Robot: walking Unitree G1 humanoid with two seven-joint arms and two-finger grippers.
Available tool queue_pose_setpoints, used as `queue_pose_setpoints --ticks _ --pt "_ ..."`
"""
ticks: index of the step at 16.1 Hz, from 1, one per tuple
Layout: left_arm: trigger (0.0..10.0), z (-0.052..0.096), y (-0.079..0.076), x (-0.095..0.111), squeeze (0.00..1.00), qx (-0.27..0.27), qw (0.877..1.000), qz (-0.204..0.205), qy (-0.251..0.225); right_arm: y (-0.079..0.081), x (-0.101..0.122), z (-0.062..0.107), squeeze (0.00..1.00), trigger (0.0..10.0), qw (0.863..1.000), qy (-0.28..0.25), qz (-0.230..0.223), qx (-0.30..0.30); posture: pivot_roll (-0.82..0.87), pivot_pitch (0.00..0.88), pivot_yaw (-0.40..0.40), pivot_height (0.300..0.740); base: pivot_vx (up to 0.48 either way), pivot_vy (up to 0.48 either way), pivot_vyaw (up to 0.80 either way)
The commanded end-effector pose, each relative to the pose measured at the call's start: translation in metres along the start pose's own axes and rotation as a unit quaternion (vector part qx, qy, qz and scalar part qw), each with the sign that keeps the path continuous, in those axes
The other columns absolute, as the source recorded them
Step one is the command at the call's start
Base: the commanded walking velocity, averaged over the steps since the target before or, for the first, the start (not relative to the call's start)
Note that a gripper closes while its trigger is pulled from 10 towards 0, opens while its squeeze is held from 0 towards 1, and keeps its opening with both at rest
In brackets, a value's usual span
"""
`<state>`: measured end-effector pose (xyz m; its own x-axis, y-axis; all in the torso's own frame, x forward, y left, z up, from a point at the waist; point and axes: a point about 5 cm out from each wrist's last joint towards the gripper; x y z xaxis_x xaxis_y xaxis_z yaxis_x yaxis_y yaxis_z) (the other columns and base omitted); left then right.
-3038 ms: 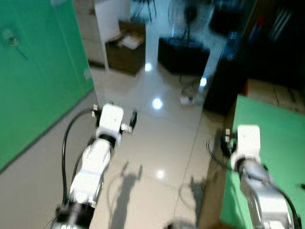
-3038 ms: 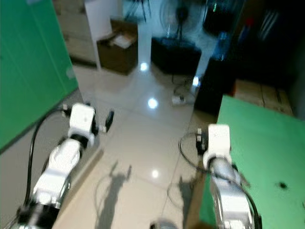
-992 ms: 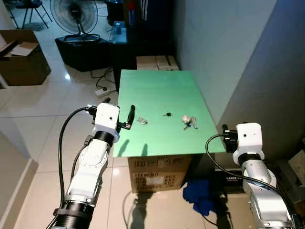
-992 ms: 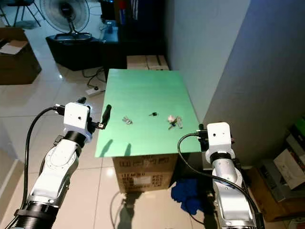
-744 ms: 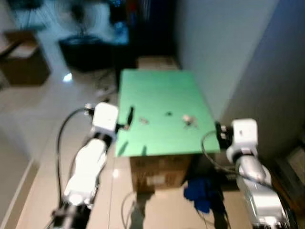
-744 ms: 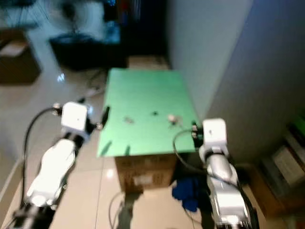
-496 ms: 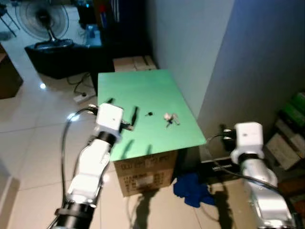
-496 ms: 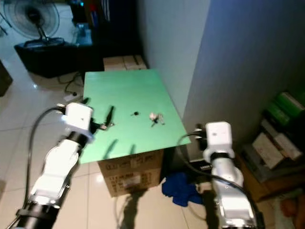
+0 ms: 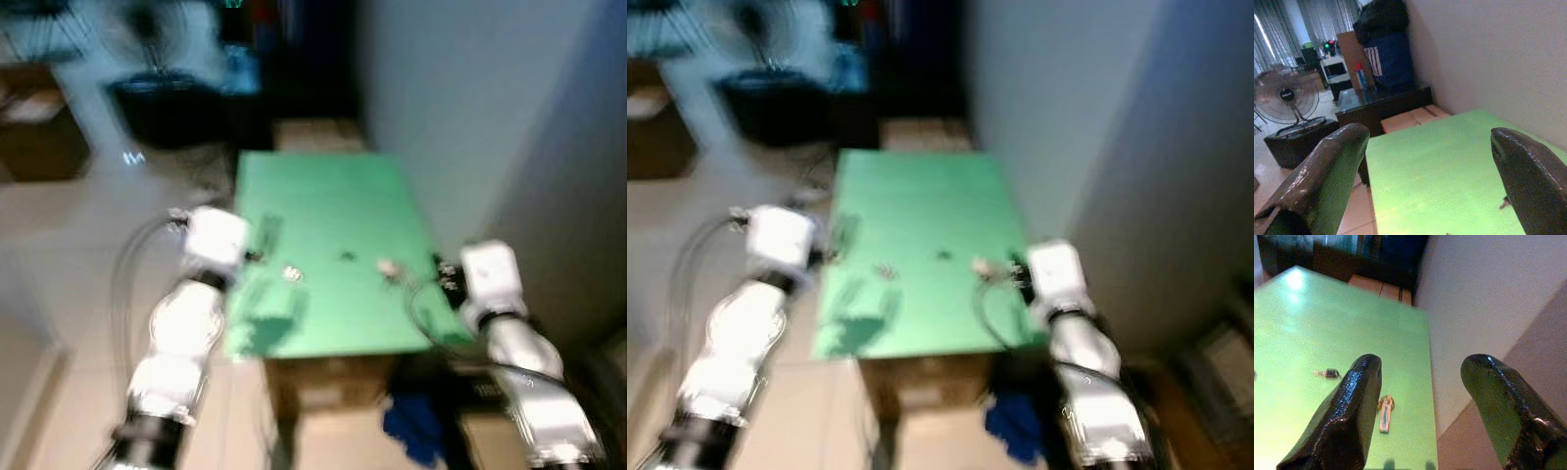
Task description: Hang keys on a hook
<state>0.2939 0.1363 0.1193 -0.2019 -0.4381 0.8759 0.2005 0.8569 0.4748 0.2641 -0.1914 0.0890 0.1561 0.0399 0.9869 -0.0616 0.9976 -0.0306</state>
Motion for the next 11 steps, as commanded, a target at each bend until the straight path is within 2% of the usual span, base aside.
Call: queue_pose_setpoints --ticks 1,5,9,11 --pt "10.0 0.001 0.012 -0.001 0.00 0.015 1.000 -0.019 0.001 0.011 0.009 -0.004 0.00 10.0 0.999 -0.017 -0.008 0.026 -0.11 0.004 -0.015 0.740 0.368 0.000 0.00" --pt "10.0 0.000 0.013 -0.001 0.00 0.008 1.000 -0.021 0.002 0.015 0.003 -0.001 0.00 10.0 0.999 -0.002 -0.026 0.033 -0.11 0.016 -0.007 0.740 0.368 0.000 0.00" --pt "10.0 0.002 0.011 -0.002 0.00 0.002 1.000 -0.020 0.002 0.014 -0.007 0.001 0.00 10.0 0.999 0.025 -0.020 0.030 -0.10 0.020 -0.003 0.740 0.366 0.000 0.00" --pt "10.0 0.002 0.011 -0.002 0.00 -0.001 1.000 -0.021 0.002 0.019 -0.009 0.002 0.00 10.0 0.998 0.033 -0.019 0.050 -0.10 0.021 -0.003 0.740 0.368 0.000 0.00"
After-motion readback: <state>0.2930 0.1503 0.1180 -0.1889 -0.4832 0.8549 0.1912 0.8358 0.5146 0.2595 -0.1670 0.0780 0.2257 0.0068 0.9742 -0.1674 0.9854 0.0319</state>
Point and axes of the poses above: a point about 5 cm out from each wrist's last joint towards the gripper, its own z axis pointing back from the gripper into the wrist, its own x axis along the axis of the wrist's last joint, y = z × x, and after that the axes turned 15 degrees about -z, right-handed
